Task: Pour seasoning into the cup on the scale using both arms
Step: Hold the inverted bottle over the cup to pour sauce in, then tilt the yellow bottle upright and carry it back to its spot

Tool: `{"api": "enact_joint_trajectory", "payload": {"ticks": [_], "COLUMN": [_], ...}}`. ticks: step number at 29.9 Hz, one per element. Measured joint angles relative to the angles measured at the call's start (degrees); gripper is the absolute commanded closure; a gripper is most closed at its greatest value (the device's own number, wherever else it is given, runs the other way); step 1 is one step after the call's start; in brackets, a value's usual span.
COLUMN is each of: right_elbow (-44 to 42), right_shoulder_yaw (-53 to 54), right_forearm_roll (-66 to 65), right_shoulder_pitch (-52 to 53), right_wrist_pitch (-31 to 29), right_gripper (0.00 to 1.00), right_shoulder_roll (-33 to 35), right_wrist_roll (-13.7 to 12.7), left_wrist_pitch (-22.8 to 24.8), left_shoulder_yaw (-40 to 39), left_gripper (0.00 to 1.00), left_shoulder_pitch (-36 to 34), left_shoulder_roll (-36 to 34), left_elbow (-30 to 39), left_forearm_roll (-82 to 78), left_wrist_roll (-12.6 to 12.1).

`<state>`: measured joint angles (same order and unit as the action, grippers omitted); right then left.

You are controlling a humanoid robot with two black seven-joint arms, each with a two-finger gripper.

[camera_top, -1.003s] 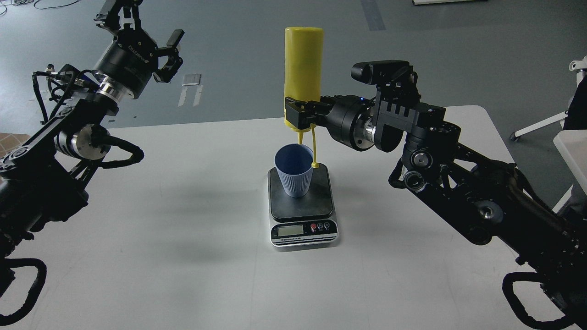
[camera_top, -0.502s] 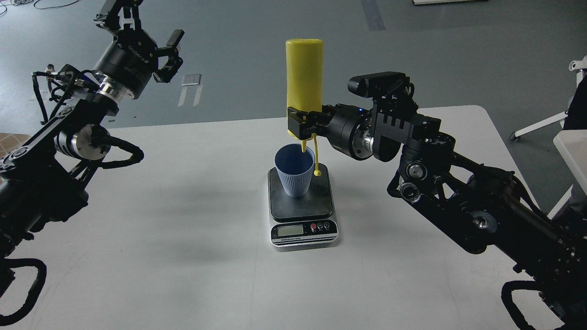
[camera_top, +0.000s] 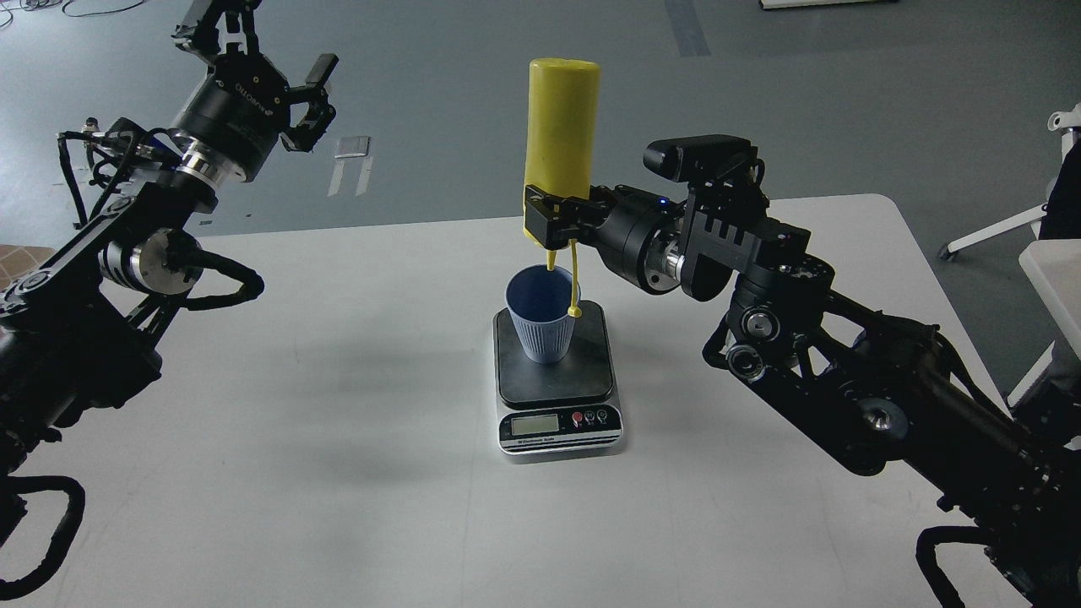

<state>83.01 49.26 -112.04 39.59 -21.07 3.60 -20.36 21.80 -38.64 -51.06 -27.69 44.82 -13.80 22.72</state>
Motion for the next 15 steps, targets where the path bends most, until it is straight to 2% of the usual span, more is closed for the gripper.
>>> {"api": "enact_joint_trajectory", "payload": {"ticks": [8, 15], "right_elbow": [0.7, 0.4], "right_shoulder_yaw": [8.6, 23.4], "right_forearm_roll": [3.0, 21.4], "right_shoulder_pitch": [-2.3, -5.8], "right_wrist_pitch": [1.0, 1.0], "right_gripper": [1.00, 1.00], "right_shoulder_roll": [-1.1, -3.6], "right_wrist_roll": [0.2, -0.7], "left_wrist_pitch": [0.0, 0.0], "left_shoulder_yaw": [0.1, 0.1], "left_gripper": [0.03, 0.03], "left_shoulder_pitch": [-0.1, 0.1], "left_shoulder_roll": [-0.1, -0.1], "left_elbow": [0.0, 0.0], "left_forearm_roll": [0.0, 0.0], "left_wrist_roll": [0.0, 0.0]}}
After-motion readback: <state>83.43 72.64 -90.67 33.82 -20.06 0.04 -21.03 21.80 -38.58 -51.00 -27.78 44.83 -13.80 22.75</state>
